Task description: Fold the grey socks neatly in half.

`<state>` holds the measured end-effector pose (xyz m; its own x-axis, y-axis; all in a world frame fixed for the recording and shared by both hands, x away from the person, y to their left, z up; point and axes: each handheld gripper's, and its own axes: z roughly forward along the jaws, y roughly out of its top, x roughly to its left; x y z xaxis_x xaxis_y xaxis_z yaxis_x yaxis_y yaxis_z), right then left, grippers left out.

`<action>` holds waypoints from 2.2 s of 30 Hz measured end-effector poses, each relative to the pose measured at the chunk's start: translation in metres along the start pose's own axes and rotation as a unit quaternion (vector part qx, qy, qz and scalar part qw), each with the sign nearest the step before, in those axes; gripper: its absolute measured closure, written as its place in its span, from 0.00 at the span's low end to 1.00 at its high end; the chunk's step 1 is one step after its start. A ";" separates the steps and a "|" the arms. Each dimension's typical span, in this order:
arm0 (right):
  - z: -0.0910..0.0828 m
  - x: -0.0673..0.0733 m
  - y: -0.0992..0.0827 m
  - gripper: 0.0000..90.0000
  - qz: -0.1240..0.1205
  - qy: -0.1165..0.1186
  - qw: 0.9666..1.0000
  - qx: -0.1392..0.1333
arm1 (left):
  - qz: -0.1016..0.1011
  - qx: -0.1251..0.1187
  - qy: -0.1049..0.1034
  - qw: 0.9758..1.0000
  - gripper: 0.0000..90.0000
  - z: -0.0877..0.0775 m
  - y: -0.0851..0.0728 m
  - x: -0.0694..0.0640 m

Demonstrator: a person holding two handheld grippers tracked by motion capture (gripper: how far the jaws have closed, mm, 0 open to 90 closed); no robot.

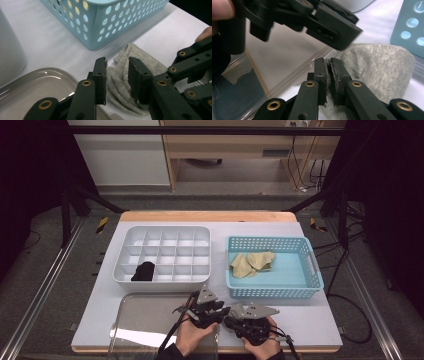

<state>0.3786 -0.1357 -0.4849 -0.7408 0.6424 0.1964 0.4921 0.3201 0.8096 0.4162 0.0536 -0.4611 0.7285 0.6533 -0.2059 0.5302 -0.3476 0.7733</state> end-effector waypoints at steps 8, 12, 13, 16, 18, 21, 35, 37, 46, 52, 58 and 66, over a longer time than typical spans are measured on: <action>-0.006 0.002 0.001 0.90 0.001 0.006 1.000 -0.005 | 0.002 0.031 0.013 0.999 0.75 0.011 -0.004 0.006; -0.024 -0.004 0.003 0.94 0.009 -0.002 0.999 -0.036 | 0.005 0.035 0.016 0.999 0.76 0.011 -0.004 0.008; -0.027 -0.007 0.003 0.96 0.013 -0.009 0.999 -0.040 | 0.006 0.034 0.016 0.999 0.76 0.011 -0.004 0.008; -0.028 -0.014 0.000 1.00 0.022 -0.024 0.999 -0.028 | 0.008 0.035 0.013 0.999 0.76 0.012 -0.004 0.007; -0.024 -0.016 -0.004 1.00 0.017 -0.034 0.999 -0.010 | 0.008 0.034 0.009 0.999 0.76 0.012 -0.005 0.007; -0.018 -0.016 -0.008 1.00 0.011 -0.046 0.999 0.017 | 0.008 0.032 0.010 0.999 0.76 0.012 -0.005 0.005; -0.031 -0.019 0.005 0.94 0.011 -0.065 0.997 -0.025 | 0.012 0.029 0.014 0.999 0.76 0.012 -0.007 0.003; -0.039 -0.021 0.005 0.90 0.018 -0.075 0.996 -0.032 | 0.011 0.029 0.014 0.999 0.77 0.011 -0.008 0.003; -0.035 -0.028 -0.013 0.70 0.052 -0.063 0.997 0.001 | 0.011 0.025 0.013 1.000 0.77 0.011 -0.010 0.002; -0.030 -0.031 -0.021 0.86 0.087 -0.032 0.996 0.012 | 0.011 0.026 0.013 1.000 0.78 0.011 -0.010 0.001; -0.032 -0.030 -0.019 0.92 0.089 -0.035 0.995 0.010 | 0.002 0.000 -0.001 1.000 0.78 -0.001 -0.004 -0.004; -0.035 -0.026 -0.016 0.92 0.081 -0.064 0.995 0.000 | 0.026 0.010 -0.017 0.999 0.92 0.003 0.001 -0.025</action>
<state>0.3742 -0.1823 -0.4834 -0.5880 0.7686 0.2518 0.5999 0.2056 0.7732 0.3996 0.0349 -0.4569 0.7691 0.6114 -0.1860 0.4994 -0.3934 0.7719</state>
